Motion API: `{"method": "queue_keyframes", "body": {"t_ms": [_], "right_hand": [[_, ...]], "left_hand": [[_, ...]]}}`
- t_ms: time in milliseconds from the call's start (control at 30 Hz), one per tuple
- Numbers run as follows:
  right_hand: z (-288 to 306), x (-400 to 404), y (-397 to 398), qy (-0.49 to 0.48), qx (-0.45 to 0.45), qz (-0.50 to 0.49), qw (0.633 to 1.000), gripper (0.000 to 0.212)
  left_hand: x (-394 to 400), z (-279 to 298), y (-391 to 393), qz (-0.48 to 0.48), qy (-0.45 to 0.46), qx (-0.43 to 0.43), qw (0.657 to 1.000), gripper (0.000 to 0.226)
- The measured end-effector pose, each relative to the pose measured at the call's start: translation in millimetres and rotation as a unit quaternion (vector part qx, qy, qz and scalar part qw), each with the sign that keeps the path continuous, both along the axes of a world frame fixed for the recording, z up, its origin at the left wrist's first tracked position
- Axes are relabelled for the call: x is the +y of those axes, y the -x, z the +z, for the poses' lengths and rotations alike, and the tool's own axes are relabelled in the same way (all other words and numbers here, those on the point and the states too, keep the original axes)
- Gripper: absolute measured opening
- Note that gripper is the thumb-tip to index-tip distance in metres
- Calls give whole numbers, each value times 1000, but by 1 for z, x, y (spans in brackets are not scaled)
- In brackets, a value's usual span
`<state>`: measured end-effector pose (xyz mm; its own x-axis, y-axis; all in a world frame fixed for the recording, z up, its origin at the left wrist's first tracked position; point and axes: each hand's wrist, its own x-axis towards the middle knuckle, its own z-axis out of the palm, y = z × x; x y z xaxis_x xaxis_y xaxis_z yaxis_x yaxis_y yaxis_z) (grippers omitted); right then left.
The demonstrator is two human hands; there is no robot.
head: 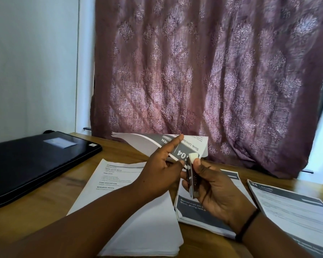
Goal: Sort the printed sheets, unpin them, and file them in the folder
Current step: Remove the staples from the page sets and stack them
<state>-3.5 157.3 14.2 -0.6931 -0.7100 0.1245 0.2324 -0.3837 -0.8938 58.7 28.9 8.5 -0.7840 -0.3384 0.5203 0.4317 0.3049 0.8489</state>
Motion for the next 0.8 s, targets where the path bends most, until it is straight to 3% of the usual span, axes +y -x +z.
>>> {"method": "queue_keyframes", "body": {"t_ms": [133,367,667,800], "right_hand": [[-1,2,4,-16,17,1,1000,30],[-2,1,10,-33,39,-16,999,30],[-5,-7,13,-69,71,-84,992,17],[-5,2,12,-94,35,-15,995,16]], "left_hand": [[-1,1,0,6,-8,8,1000,56],[-2,1,1,14,-4,11,1000,58],[-3,-4,5,21,7,1,1000,60],[-3,-5,6,12,-23,0,1000,56]]}}
